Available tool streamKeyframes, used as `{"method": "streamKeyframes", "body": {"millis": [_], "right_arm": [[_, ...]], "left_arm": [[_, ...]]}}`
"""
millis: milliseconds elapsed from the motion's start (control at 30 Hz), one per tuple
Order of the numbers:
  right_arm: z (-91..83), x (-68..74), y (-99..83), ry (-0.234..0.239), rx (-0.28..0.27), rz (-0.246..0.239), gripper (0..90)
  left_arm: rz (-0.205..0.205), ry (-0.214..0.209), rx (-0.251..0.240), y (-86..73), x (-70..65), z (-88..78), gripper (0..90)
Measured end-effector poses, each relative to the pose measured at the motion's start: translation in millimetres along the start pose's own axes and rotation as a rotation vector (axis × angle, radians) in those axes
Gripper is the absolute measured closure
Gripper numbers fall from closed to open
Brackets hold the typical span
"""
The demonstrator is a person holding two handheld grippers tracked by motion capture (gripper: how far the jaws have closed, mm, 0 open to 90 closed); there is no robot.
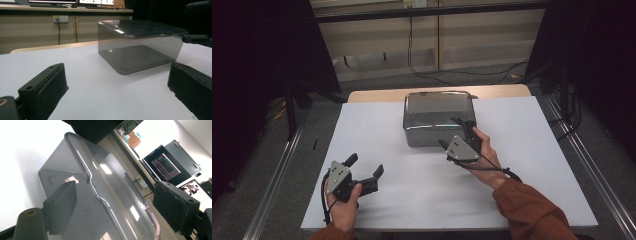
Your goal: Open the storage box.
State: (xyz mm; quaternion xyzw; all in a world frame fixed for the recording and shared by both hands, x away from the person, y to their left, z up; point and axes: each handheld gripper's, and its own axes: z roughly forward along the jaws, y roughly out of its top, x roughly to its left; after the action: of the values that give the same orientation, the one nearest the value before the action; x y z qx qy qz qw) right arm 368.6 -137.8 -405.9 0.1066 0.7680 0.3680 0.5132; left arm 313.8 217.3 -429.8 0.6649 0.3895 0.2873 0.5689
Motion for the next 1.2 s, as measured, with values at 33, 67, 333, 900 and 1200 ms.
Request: {"method": "streamKeyframes", "body": {"millis": [33, 67, 333, 900, 1200], "right_arm": [[0.2, 1.6, 0.7, 0.001, 0.004, -0.02, 21.5], [0.4, 3.6, 1.5, -0.003, 0.008, -0.044, 22.4], [5.9, 8.9, 5.0, -0.011, 0.042, -0.198, 32.4], [19.9, 20.4, 0.9, -0.016, 0.141, -0.373, 58.0], [24.0, 24.0, -1.3, -0.032, 0.159, -0.443, 67.7]], "left_arm": [[0.002, 0.0, 0.002, 0.0, 0.3, 0.0, 2.0], [0.003, 0.001, 0.005, 0.0, 0.7, -0.1, 2.0], [0.002, -0.007, 0.017, -1.3, -0.3, 2.2, 2.0], [0.005, -0.019, 0.047, -1.7, -1.7, 4.7, 2.0], [0.015, -0.028, 0.057, 0.1, -1.2, 6.1, 3.3]]}}
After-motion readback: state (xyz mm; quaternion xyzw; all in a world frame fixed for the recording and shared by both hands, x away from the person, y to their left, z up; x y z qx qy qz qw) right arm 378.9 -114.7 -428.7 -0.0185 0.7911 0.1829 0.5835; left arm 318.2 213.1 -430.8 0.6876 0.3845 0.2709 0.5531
